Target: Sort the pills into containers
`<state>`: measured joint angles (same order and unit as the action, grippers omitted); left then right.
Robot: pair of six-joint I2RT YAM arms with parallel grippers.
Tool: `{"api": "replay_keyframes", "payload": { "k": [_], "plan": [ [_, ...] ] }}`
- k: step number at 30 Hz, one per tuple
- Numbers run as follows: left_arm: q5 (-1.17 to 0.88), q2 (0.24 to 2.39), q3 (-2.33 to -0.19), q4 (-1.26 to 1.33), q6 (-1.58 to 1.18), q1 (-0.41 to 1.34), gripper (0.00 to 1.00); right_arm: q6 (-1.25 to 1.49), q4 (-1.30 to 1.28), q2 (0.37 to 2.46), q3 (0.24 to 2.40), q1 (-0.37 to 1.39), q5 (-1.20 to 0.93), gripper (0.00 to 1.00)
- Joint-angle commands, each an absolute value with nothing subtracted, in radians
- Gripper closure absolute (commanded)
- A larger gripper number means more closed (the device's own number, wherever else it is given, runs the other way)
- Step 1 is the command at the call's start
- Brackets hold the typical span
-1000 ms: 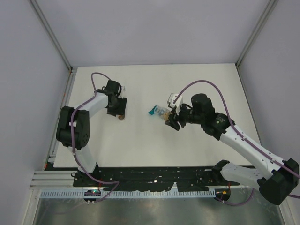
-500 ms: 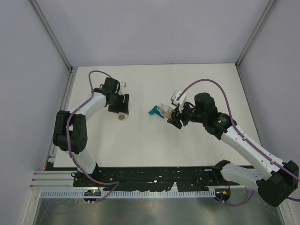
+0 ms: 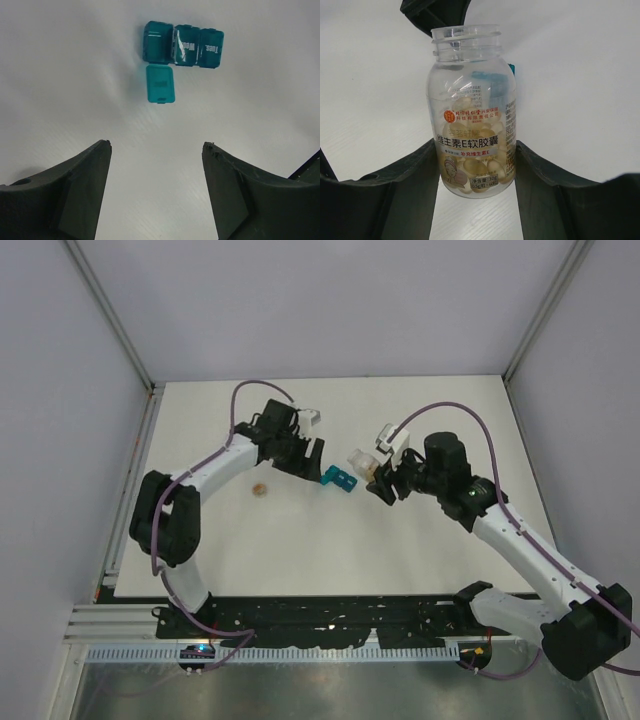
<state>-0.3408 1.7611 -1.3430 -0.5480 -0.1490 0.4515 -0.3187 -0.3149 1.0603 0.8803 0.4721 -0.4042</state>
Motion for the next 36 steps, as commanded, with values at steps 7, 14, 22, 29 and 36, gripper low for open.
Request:
{"api": "replay_keyframes", "payload": {
  "k": [7,14,22,29,36],
  "plan": [
    [-0.186,1.926,-1.583,-0.604,-0.075,0.581,0.22,-0.318,-0.265,1.026,0.867,0.422,-0.443,0.94],
    [-0.135,2.048,-1.713,-0.71,-0.04,0.597,0.22,-0.318,-0.268,1.023,0.867,0.407,-0.472,0.95],
    [-0.155,2.097,-1.744,-0.765,-0.008,0.614,0.22,-0.318,-0.271,1.028,0.868,0.403,-0.482,0.94],
    [-0.153,2.112,-1.752,-0.795,0.043,0.632,0.22,-0.314,-0.272,1.026,0.867,0.402,-0.486,0.94],
    [-0.109,2.154,-1.813,-0.837,0.069,0.638,0.25,-0.314,-0.273,1.017,0.867,0.397,-0.494,0.94]
  ]
}}
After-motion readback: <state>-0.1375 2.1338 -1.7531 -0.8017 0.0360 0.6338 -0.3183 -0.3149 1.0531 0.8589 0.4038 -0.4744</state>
